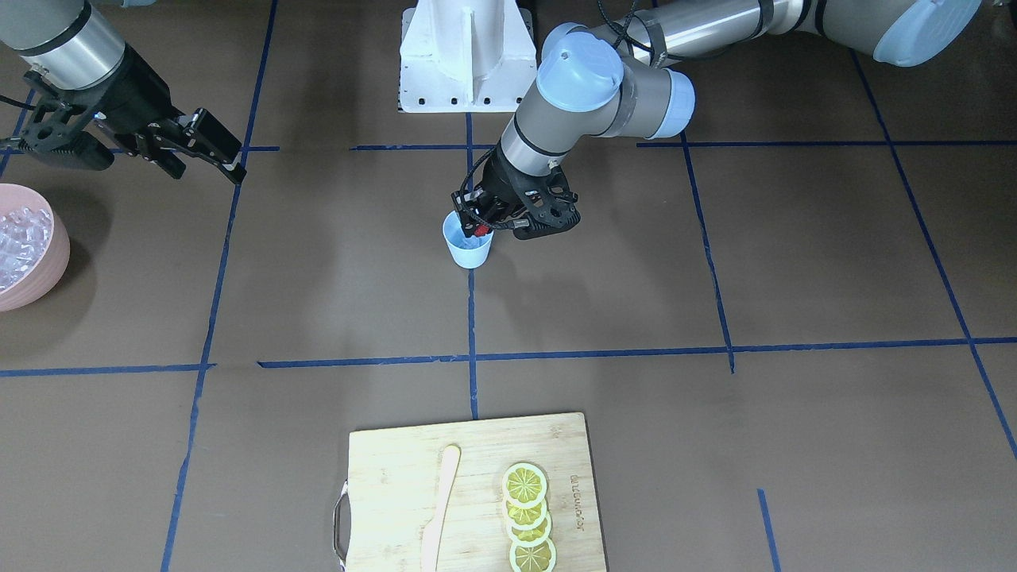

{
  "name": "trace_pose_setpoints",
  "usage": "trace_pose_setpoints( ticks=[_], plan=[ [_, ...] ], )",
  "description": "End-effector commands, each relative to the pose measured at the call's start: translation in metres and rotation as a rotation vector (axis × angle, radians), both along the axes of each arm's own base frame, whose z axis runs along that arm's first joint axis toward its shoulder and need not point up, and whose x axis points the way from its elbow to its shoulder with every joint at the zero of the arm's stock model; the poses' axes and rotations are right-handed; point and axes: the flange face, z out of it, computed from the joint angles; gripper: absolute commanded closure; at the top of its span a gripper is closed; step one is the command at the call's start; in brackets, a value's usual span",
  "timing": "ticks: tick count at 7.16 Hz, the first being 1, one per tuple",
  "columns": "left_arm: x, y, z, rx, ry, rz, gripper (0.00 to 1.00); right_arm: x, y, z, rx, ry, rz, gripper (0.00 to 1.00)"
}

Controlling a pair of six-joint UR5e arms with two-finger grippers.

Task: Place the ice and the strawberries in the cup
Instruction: 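Carry the strawberry with the left gripper over the light-blue cup, then open the left gripper to drop the strawberry into the cup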

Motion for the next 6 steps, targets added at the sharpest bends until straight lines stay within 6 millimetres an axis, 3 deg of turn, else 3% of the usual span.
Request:
trace_pose_setpoints(
  ticks=[1,3,4,5,6],
  plan=[
    [0.002,0.003,-0.003,0.002,0.005,0.006,0.32,0.0,0.0,0.001,-0.001,0.001,0.0,0.0],
    [0.001,0.004,-0.003,0.008,0.006,0.007,0.12,0.0,0.0,0.001,-0.001,0.001,0.0,0.0],
    [-0.018,0.004,-0.015,0.039,0.036,-0.003,0.12,0.008,-0.004,0.002,-0.006,0.0,0.013,0.0],
    [-0.066,-0.024,-0.007,0.055,0.043,-0.055,0.12,0.033,-0.013,0.012,0.019,0.011,0.026,0.0],
    [-0.107,-0.02,0.039,0.134,0.015,0.008,0.13,0.065,-0.015,0.039,0.053,0.022,-0.018,0.0]
  ],
)
